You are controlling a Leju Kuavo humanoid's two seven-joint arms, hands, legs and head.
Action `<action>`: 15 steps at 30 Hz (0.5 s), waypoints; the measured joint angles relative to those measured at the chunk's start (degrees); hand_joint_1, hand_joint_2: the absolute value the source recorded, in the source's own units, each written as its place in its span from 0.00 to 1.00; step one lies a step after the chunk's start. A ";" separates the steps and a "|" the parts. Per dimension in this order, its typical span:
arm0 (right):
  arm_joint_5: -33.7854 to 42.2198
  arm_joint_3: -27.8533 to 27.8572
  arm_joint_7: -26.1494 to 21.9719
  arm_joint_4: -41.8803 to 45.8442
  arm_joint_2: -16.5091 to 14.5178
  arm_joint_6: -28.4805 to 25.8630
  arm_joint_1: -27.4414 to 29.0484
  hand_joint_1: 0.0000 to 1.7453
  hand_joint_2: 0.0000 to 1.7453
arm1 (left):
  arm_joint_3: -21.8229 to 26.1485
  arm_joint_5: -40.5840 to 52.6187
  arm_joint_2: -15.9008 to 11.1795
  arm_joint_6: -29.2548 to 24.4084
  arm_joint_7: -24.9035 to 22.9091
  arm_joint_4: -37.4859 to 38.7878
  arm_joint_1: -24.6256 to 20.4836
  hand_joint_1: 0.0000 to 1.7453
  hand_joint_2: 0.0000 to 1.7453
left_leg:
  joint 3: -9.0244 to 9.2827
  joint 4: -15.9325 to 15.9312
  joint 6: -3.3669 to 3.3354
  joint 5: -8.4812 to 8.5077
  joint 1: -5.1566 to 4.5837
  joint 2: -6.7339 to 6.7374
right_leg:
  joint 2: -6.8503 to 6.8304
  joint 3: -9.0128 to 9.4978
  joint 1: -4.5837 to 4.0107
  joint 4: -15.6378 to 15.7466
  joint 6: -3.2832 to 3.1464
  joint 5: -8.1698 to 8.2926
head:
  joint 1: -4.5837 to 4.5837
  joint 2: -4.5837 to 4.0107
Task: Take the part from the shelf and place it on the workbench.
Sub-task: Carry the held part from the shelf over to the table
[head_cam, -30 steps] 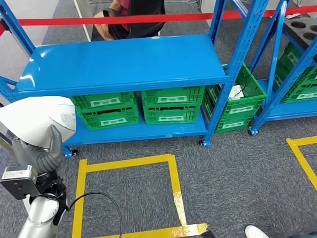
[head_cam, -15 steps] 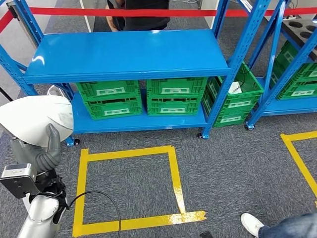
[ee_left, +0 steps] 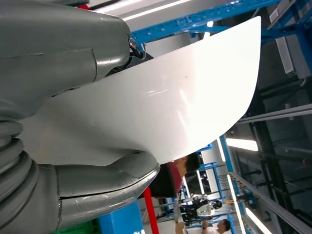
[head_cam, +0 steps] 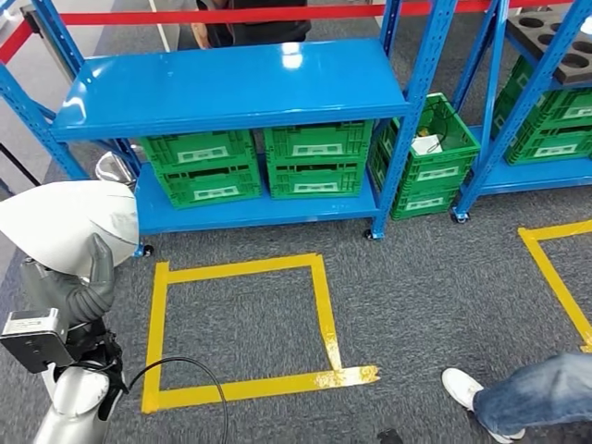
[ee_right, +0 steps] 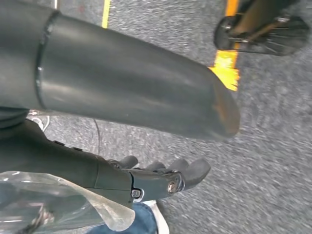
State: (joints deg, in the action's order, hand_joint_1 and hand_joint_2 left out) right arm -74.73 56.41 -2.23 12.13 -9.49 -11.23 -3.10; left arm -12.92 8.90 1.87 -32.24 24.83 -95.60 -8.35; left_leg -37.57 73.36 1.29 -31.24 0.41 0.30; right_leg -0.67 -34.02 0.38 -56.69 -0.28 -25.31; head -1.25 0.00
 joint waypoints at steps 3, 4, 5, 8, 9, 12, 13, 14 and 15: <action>0.02 0.00 -0.01 0.00 0.00 0.00 -0.03 0.00 0.00 | -0.03 0.02 -0.02 0.00 0.01 -0.02 -0.16 1.00 1.00 | 9.22 -11.63 -0.68 1.05 -0.12 -0.10 | 0.10 -2.55 -0.16 -1.13 0.49 1.63 | -0.04 0.00; 0.02 0.00 -0.02 0.00 0.00 -0.01 -0.05 0.00 0.00 | -0.04 0.02 -0.02 0.00 0.01 -0.03 -0.22 1.00 1.00 | 11.41 -14.93 -0.94 0.28 -0.25 -0.15 | 0.14 -2.86 -0.20 -1.21 0.74 2.23 | -0.07 0.00; 0.02 0.00 -0.03 0.00 0.00 -0.01 -0.05 0.00 0.00 | -0.05 0.02 -0.04 0.00 0.02 -0.04 -0.28 1.00 1.00 | 12.49 -16.89 -1.21 -0.33 -0.43 -0.16 | 0.16 -3.03 -0.19 -1.12 1.05 2.86 | 0.00 0.00; 0.03 0.00 -0.02 0.00 0.00 -0.01 0.15 0.00 0.00 | -0.04 0.02 -0.02 0.00 0.01 -0.02 -0.30 1.00 1.00 | 10.87 -17.56 -2.41 1.40 -0.46 0.07 | 0.33 -3.88 0.06 -1.19 2.12 2.80 | 0.19 0.00; 0.04 0.00 -0.01 0.00 0.00 -0.01 0.23 0.00 0.00 | -0.04 0.01 0.02 0.00 0.01 -0.01 -0.30 1.00 1.00 | 9.92 -17.71 -2.87 2.27 -0.35 0.18 | 0.43 -4.70 0.11 -2.60 2.44 0.57 | 0.10 0.00; 0.15 0.00 0.00 0.00 0.00 0.07 0.22 0.00 0.00 | 0.00 0.73 0.17 -0.95 0.58 0.00 -0.26 1.00 1.00 | 6.84 -17.73 -3.45 4.69 -0.30 0.27 | 0.56 -7.50 0.23 -12.65 3.12 -7.80 | -0.14 0.00; 0.26 0.01 0.00 0.00 0.00 0.18 0.21 0.00 0.00 | 0.03 1.45 0.28 -1.88 1.19 0.02 -0.23 1.00 1.00 | 5.77 -17.68 -3.40 5.50 -0.31 0.30 | 0.56 -7.86 0.25 -16.12 3.28 -8.04 | -0.16 0.00; 0.37 0.02 0.01 0.00 0.00 0.34 0.20 0.00 0.00 | 0.05 2.33 0.44 -2.96 1.92 0.05 -0.20 1.00 1.00 | 4.69 -17.61 -3.31 6.28 -0.32 0.35 | 0.56 -7.62 0.28 -18.33 3.39 -6.78 | -0.16 0.00; 0.45 0.03 0.01 0.00 0.00 0.51 0.21 0.00 0.00 | 0.07 3.10 0.60 -3.86 2.57 0.11 -0.20 1.00 1.00 | 3.68 -17.51 -3.16 7.02 -0.31 0.39 | 0.56 -6.49 0.31 -18.68 3.45 -4.67 | -0.17 0.00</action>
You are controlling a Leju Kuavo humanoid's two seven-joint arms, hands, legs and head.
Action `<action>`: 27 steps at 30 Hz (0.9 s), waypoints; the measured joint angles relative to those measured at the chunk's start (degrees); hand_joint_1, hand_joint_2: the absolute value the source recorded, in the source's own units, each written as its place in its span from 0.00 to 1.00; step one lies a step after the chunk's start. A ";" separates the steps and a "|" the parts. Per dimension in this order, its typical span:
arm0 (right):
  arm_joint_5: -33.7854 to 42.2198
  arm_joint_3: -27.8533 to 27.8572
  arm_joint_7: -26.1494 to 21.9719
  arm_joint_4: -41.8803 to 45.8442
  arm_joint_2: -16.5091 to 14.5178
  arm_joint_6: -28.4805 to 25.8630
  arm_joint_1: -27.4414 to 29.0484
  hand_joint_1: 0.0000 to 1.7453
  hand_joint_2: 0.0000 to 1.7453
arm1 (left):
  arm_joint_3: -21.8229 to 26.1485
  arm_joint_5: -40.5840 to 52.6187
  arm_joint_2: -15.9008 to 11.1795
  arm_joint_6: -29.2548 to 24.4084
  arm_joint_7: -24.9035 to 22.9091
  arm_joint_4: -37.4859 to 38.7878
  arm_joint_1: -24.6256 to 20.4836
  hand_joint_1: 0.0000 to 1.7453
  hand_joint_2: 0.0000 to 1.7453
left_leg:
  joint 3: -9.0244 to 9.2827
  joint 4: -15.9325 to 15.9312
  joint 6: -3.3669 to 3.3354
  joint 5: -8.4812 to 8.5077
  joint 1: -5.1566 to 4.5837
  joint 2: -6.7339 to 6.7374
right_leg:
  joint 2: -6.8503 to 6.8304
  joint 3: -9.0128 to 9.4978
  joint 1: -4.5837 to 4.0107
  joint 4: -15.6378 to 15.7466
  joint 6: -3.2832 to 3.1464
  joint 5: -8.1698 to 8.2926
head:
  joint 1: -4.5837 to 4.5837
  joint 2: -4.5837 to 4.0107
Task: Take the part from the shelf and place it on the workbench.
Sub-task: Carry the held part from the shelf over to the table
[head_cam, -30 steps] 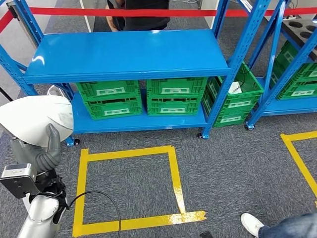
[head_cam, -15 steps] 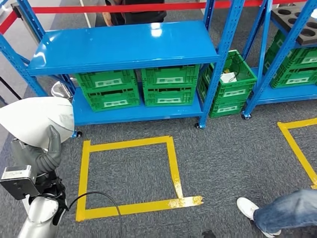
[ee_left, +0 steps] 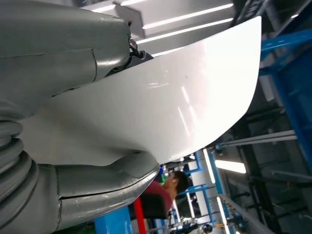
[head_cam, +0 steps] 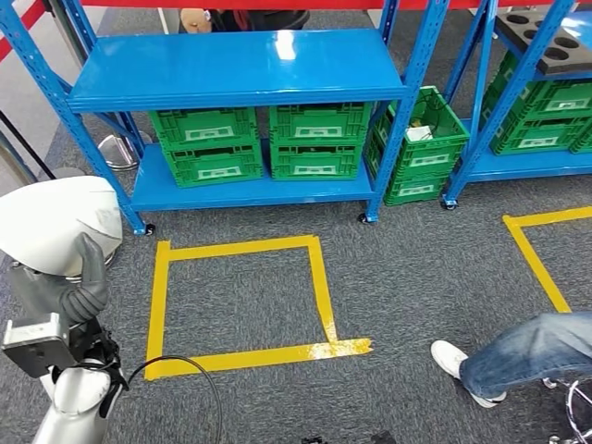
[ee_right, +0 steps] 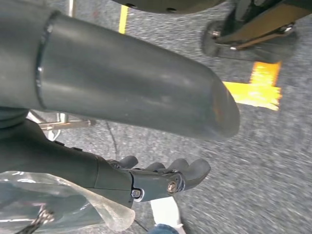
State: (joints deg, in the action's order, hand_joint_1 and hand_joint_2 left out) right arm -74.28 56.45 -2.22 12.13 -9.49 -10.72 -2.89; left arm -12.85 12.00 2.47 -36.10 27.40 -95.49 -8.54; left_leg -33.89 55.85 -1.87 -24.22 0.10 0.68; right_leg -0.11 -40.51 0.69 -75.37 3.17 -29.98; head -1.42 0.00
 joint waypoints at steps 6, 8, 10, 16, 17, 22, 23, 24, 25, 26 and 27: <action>-0.20 0.08 -0.03 0.00 0.00 0.39 -0.32 0.00 0.00 | 0.10 0.94 0.44 -1.35 0.80 0.24 -0.22 1.00 1.00 | -2.92 1.85 1.55 2.56 -0.32 -0.01 | 0.10 15.10 -0.10 19.41 -1.13 -2.28 | -0.16 0.00; -0.21 0.14 -0.02 0.00 0.00 0.52 -0.22 0.00 0.00 | 0.08 0.71 0.47 -1.37 0.63 0.30 -0.16 1.00 1.00 | -3.31 2.39 2.25 2.21 -0.15 -0.06 | -0.06 14.45 -0.04 19.45 -2.11 -1.92 | -0.14 0.00; -0.19 0.21 -0.03 0.00 0.00 0.64 -0.13 0.00 0.00 | 0.05 0.54 0.48 -1.37 0.48 0.35 -0.07 1.00 1.00 | -4.48 6.09 2.95 -1.51 0.06 -0.19 | -0.28 13.76 0.05 19.48 -3.00 -1.04 | 0.00 0.00; -0.20 0.27 -0.05 0.00 0.00 0.78 0.10 0.00 0.00 | 0.08 0.48 0.46 -1.39 0.41 0.59 0.18 1.00 1.00 | -4.01 14.29 3.18 -5.14 0.14 -0.30 | -0.30 11.68 -0.14 18.59 -3.18 0.64 | 0.14 0.00; -0.21 0.27 -0.05 -0.01 -0.01 0.78 0.09 0.00 0.00 | 0.08 0.48 0.46 -1.39 0.41 0.61 0.17 1.00 1.00 | -1.63 10.40 2.82 -3.73 0.08 -0.34 | -0.29 11.50 -0.16 18.40 -3.12 0.65 | 0.11 0.00; -0.21 0.27 -0.05 -0.02 -0.08 0.81 -0.05 0.00 0.00 | 0.09 0.48 0.51 -1.39 0.41 0.63 0.12 1.00 1.00 | 2.28 2.23 1.86 -2.70 -0.33 -0.42 | -0.28 10.43 -0.43 17.83 -2.54 0.94 | 0.03 0.00; -0.21 0.27 -0.06 -0.02 -0.07 0.82 -0.03 0.00 0.00 | 0.10 0.48 0.56 -1.44 0.41 0.63 0.11 1.00 1.00 | 2.22 1.99 1.91 -2.79 -0.30 -0.42 | -0.30 10.26 -0.45 17.77 -2.62 0.93 | 0.02 0.00; -0.21 0.27 -0.07 -0.02 -0.07 0.83 -0.02 0.00 0.00 | 0.13 0.46 0.59 -1.53 0.41 0.63 0.12 1.00 1.00 | 2.12 1.98 1.94 -2.82 -0.29 -0.43 | -0.31 10.14 -0.47 17.75 -2.68 0.99 | -0.02 0.00; -0.20 0.28 -0.07 -0.02 -0.07 0.84 -0.02 0.00 0.00 | 0.16 0.44 0.62 -1.69 0.43 0.63 0.14 1.00 1.00 | 2.03 2.01 1.87 -2.79 -0.33 -0.44 | -0.33 10.10 -0.44 17.81 -2.51 1.09 | 0.00 0.00; -0.19 0.28 -0.08 -0.02 -0.07 0.84 -0.01 0.00 0.00 | 0.19 0.43 0.64 -1.90 0.45 0.63 0.14 1.00 1.00 | 1.97 2.05 1.75 -2.73 -0.36 -0.43 | -0.31 10.07 -0.40 17.88 -2.35 1.22 | 0.01 0.00; -0.17 0.30 -0.09 -0.02 -0.07 0.85 -0.02 0.00 0.00 | 0.21 0.42 0.66 -2.10 0.48 0.63 0.14 1.00 1.00 | 1.91 2.06 1.61 -2.65 -0.41 -0.42 | -0.29 10.04 -0.35 17.96 -2.20 1.35 | 0.00 0.00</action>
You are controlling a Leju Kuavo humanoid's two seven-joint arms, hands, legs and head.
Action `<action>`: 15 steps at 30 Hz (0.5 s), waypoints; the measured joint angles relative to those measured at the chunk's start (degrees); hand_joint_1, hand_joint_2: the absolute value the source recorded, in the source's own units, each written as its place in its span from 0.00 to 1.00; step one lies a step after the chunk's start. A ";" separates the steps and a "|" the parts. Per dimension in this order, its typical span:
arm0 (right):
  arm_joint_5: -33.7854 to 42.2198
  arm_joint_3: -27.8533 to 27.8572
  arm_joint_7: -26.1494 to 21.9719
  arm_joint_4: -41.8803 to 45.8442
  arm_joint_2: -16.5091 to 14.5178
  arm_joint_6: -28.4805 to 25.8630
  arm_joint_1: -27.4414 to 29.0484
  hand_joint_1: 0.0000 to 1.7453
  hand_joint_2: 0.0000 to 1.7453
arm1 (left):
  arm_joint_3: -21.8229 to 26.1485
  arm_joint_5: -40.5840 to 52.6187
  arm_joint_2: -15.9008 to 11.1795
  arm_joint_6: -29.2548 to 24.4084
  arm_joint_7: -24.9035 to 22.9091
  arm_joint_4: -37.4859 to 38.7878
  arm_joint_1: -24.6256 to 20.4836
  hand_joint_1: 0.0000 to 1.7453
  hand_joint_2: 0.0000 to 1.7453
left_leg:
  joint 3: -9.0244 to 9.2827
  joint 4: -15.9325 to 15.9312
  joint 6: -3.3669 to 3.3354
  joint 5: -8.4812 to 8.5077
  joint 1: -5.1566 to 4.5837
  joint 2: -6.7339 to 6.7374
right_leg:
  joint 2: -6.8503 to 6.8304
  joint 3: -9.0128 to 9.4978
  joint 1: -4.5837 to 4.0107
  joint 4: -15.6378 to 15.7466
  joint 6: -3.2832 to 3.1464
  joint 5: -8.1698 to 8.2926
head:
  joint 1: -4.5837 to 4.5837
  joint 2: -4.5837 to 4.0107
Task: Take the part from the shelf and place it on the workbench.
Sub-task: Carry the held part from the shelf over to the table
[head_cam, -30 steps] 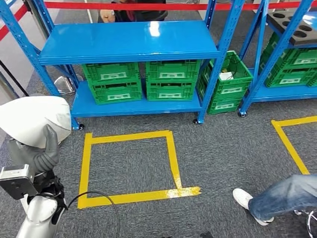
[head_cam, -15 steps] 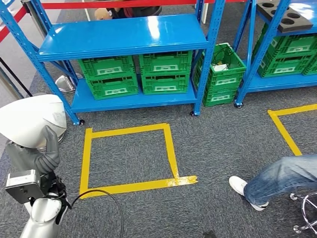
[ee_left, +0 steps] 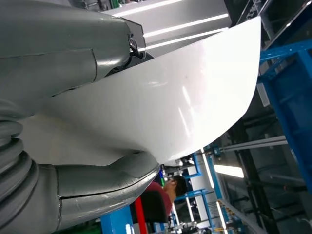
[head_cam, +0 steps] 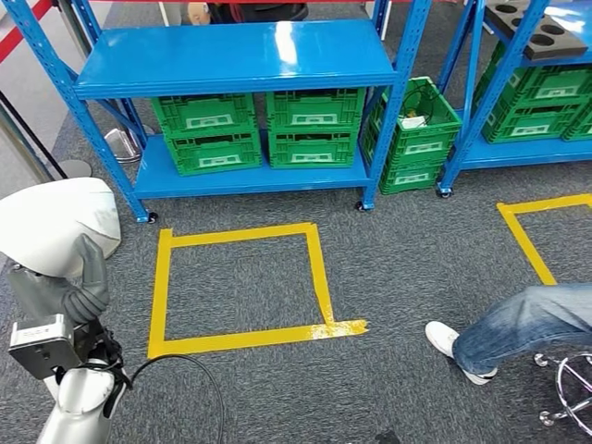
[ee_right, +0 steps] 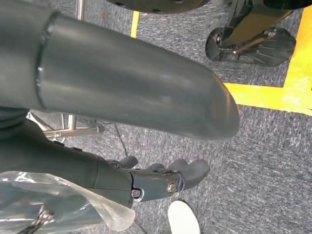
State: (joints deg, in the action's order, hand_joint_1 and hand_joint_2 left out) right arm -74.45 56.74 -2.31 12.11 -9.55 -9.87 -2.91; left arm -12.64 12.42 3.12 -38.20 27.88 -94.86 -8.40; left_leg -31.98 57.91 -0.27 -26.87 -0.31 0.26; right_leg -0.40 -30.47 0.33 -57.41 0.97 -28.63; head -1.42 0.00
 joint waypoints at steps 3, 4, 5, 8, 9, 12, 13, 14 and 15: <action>0.03 0.02 -0.04 0.00 0.00 0.04 0.00 0.00 0.00 | 0.07 0.06 0.00 -0.26 0.09 0.00 0.01 1.00 1.00 | -0.24 0.03 -0.38 0.24 -0.18 0.01 | 0.01 -0.21 0.19 0.11 0.47 0.33 | 0.02 0.00; 0.03 0.03 -0.07 0.00 0.01 0.07 0.01 0.00 0.00 | 0.13 0.03 -0.05 -0.07 0.12 0.00 0.01 1.00 1.00 | -0.34 0.05 -0.48 0.32 -0.23 0.01 | 0.01 -0.30 0.24 0.12 0.59 0.42 | 0.03 0.00; 0.02 0.04 -0.10 0.00 0.03 0.11 0.01 0.00 0.00 | 0.19 -0.11 -0.11 0.23 0.15 0.00 0.03 1.00 1.00 | -0.43 0.07 -0.58 0.40 -0.27 0.01 | 0.01 -0.38 0.27 0.12 0.69 0.50 | 0.03 0.00; 0.02 0.11 -0.23 0.00 0.08 0.40 0.01 0.00 0.00 | 0.36 -0.73 -0.32 1.22 0.25 0.00 0.12 1.00 1.00 | -0.62 0.10 -0.68 0.59 -0.30 0.01 | 0.00 -0.56 0.30 0.12 0.80 0.71 | 0.03 0.00; 0.05 0.14 -0.32 0.00 0.08 0.53 0.01 0.00 0.00 | 0.42 -0.88 -0.38 1.46 0.34 0.00 0.14 1.00 1.00 | -0.65 0.10 -0.69 0.64 -0.30 0.01 | 0.00 -0.59 0.30 0.12 0.81 0.75 | 0.03 0.00; 0.30 0.21 -0.54 0.00 0.14 1.00 0.01 0.00 0.00 | 0.52 -1.11 -0.55 2.02 0.67 0.00 0.18 1.00 1.00 | -0.67 0.10 -0.69 0.73 -0.28 0.01 | 0.00 -0.63 0.29 0.10 0.80 0.81 | 0.04 0.00; 0.42 0.24 -0.58 0.00 0.17 1.26 0.01 0.00 0.00 | 0.54 -1.11 -0.59 2.11 0.74 0.00 0.18 1.00 1.00 | -0.67 0.10 -0.69 0.76 -0.27 0.01 | 0.00 -0.64 0.28 0.09 0.80 0.82 | 0.04 0.00; 0.57 0.28 -0.62 0.00 0.22 1.60 0.01 0.00 0.00 | 0.55 -1.11 -0.61 2.17 0.78 0.00 0.18 1.00 1.00 | -0.67 0.10 -0.68 0.78 -0.27 0.01 | 0.00 -0.65 0.28 0.08 0.79 0.83 | 0.04 0.00; 0.77 0.36 -0.66 0.00 0.26 2.00 0.01 0.00 0.00 | 0.56 -1.11 -0.63 2.19 0.81 0.00 0.18 1.00 1.00 | -0.67 0.10 -0.67 0.80 -0.26 0.01 | 0.00 -0.65 0.27 0.07 0.79 0.84 | 0.04 0.00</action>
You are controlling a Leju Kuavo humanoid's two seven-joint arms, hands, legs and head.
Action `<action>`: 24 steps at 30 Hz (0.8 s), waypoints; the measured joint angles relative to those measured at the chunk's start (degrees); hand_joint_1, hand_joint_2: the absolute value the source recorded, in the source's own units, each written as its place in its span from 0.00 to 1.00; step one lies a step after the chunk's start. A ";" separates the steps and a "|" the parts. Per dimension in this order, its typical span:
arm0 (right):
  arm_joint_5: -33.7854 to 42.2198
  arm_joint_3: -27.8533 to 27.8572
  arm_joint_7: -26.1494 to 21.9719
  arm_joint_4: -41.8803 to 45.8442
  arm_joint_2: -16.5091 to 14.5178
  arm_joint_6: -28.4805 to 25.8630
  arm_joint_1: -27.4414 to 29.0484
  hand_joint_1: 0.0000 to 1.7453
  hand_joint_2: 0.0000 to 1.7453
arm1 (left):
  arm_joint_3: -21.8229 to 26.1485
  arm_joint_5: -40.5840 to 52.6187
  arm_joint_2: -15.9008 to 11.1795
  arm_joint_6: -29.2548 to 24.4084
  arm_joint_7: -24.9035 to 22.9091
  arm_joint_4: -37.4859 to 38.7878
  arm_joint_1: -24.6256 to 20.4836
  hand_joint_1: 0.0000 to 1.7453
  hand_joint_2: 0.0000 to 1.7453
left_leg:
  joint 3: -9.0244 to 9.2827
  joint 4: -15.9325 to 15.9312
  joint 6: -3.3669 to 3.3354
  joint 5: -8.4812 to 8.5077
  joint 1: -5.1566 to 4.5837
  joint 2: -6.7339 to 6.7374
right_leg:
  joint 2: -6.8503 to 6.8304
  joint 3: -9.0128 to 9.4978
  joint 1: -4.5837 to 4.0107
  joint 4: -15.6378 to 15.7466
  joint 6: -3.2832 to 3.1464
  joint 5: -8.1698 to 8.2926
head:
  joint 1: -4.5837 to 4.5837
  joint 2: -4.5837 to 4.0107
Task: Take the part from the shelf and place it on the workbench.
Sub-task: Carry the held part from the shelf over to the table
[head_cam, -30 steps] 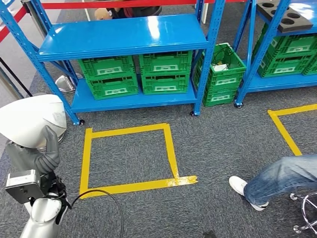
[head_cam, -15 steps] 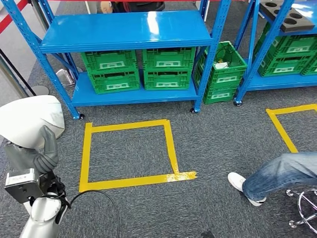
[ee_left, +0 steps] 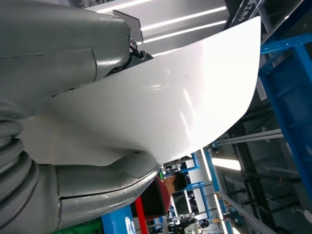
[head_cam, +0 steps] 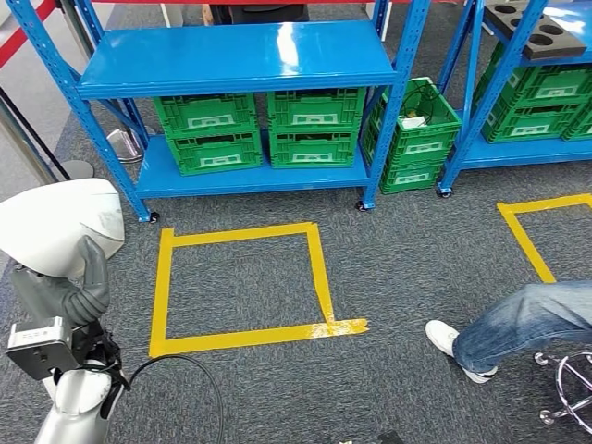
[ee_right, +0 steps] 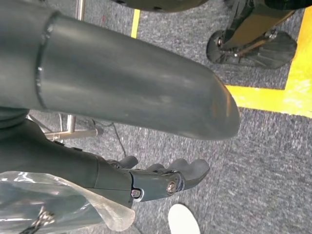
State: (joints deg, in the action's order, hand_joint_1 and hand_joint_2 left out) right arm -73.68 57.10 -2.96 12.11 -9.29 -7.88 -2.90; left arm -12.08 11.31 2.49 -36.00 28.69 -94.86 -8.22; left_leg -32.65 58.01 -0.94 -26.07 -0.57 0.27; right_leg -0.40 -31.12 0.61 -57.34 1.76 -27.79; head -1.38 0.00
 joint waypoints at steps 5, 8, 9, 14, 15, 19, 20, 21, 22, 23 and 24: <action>0.84 0.75 -0.66 0.00 0.13 1.98 0.01 0.00 0.00 | 0.20 0.19 -0.25 -0.21 0.32 -0.01 0.19 1.00 1.00 | -0.12 0.23 -0.14 -0.01 -0.10 -0.01 | -0.02 -0.05 0.07 0.01 0.10 0.18 | 0.02 0.00; 1.14 1.05 -0.92 0.00 0.16 2.36 0.03 0.00 0.00 | 0.54 0.43 -0.64 -0.42 0.50 -0.19 0.56 1.00 1.00 | -0.37 0.42 -0.44 0.02 -0.23 -0.02 | -0.05 -0.18 0.17 0.11 0.39 0.40 | 0.02 0.00; 1.19 1.15 -0.96 0.00 0.16 2.42 0.03 0.00 0.00 | 0.65 0.50 -0.75 -0.46 0.55 -0.29 0.65 1.00 1.00 | -0.37 0.18 -0.63 0.18 -0.18 -0.02 | -0.08 -0.18 0.13 0.20 0.53 0.48 | 0.02 0.00; 1.25 1.38 -1.04 0.00 0.44 2.63 0.08 0.00 0.00 | 0.81 0.58 -0.98 -0.51 0.76 -0.72 0.91 1.00 1.00 | -0.55 -1.51 -1.69 1.56 0.47 0.17 | 0.26 -4.70 0.18 -8.91 1.15 -5.55 | -0.19 0.00; 1.25 1.45 -1.04 0.00 0.49 2.64 0.14 0.00 0.00 | 0.82 0.58 -1.01 -0.52 0.77 -0.72 1.04 1.00 1.00 | -0.80 -1.48 -1.66 1.66 0.47 0.18 | 0.28 -6.40 0.25 -12.81 1.31 -7.24 | -0.20 0.00; 1.25 1.64 -1.04 0.01 0.68 2.69 0.32 0.00 0.00 | 0.84 0.58 -1.05 -0.52 0.77 -0.72 1.38 1.00 1.00 | -1.32 -0.98 -1.06 1.81 0.75 0.15 | 0.23 -4.71 0.83 -10.66 1.94 -4.21 | -0.21 0.00; 1.25 1.67 -1.04 0.01 0.72 2.70 0.26 0.00 0.00 | 0.85 0.58 -1.07 -0.52 0.77 -0.74 1.39 1.00 1.00 | -1.43 -0.66 -0.68 1.72 0.76 0.12 | 0.27 -2.51 0.93 -6.53 2.08 -2.73 | -0.21 0.00; 1.26 1.68 -1.04 0.01 0.75 2.70 0.19 0.00 0.00 | 0.90 0.58 -1.10 -0.52 0.77 -0.77 1.38 1.00 1.00 | -1.62 -0.26 -0.27 1.63 0.74 0.09 | 0.39 -0.74 0.98 -3.16 1.90 -1.70 | -0.22 0.00; 1.26 1.69 -1.04 0.01 0.75 2.71 0.15 0.00 0.00 | 0.95 0.58 -1.13 -0.53 0.78 -0.79 1.37 1.00 1.00 | -1.82 0.04 0.18 1.63 0.68 0.06 | 0.51 0.28 0.95 -1.19 1.60 -1.35 | -0.22 0.00; 1.25 1.70 -1.04 0.00 0.75 2.72 0.16 0.00 0.00 | 0.98 0.60 -1.15 -0.53 0.80 -0.82 1.37 1.00 1.00 | -2.02 0.18 0.60 1.72 0.61 0.04 | 0.63 0.52 0.79 -0.70 1.16 -1.55 | -0.24 0.00; 1.26 1.71 -1.04 0.00 0.77 2.73 0.25 0.00 0.00 | 1.02 0.60 -1.16 -0.53 0.83 -0.83 1.38 1.00 1.00 | -2.14 0.21 0.95 1.90 0.66 0.03 | 0.69 0.44 0.71 -0.78 0.56 -1.35 | -0.24 0.00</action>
State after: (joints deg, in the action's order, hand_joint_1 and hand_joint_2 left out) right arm -72.42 58.81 -4.01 12.11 -8.53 -5.15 -2.65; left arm -11.06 11.91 1.33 -36.53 29.52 -95.69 -6.84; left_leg -34.79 58.22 0.01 -24.17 0.09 0.30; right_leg 0.29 -30.68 1.32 -58.12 2.32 -29.14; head -1.62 0.00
